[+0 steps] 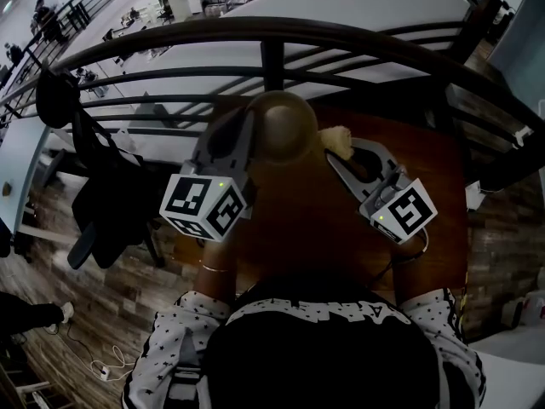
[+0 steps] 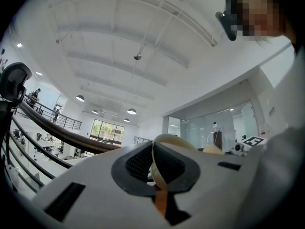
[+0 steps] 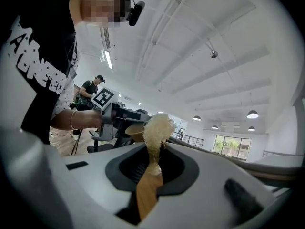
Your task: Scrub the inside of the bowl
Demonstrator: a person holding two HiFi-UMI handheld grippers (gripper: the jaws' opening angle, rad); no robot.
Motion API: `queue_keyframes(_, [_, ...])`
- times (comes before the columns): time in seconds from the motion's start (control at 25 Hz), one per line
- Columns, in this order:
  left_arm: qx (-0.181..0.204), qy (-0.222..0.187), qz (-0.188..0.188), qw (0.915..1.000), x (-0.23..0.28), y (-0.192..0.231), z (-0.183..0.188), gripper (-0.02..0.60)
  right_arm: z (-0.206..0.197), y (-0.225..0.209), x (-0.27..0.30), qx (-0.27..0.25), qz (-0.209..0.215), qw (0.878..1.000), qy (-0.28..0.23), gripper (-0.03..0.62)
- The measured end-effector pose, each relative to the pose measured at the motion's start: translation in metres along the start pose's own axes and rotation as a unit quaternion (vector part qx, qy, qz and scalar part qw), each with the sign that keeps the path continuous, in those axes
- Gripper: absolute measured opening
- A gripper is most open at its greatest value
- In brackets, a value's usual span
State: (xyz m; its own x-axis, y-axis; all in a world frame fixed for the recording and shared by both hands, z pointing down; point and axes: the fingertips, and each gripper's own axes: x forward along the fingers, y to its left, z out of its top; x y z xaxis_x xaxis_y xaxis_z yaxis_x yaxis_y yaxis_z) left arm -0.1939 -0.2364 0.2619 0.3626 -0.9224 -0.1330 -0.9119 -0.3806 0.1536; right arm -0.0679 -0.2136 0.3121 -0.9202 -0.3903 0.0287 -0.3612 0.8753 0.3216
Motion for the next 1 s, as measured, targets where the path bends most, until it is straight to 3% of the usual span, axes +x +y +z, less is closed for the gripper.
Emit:
queue_keyframes(0.2, [-0.001,0.001,-0.011,0.9999,0.002,-0.006,0.001,0.023,0.006,-0.004,0.007,-0.021,-0.012,1.0,-0.001,0.06])
queue_keyframes(1.0, [-0.001,-0.002,0.011,0.9999,0.004,-0.001,0.002,0.023,-0.001,0.033,0.022,0.016,0.02,1.0,-0.018,0.061])
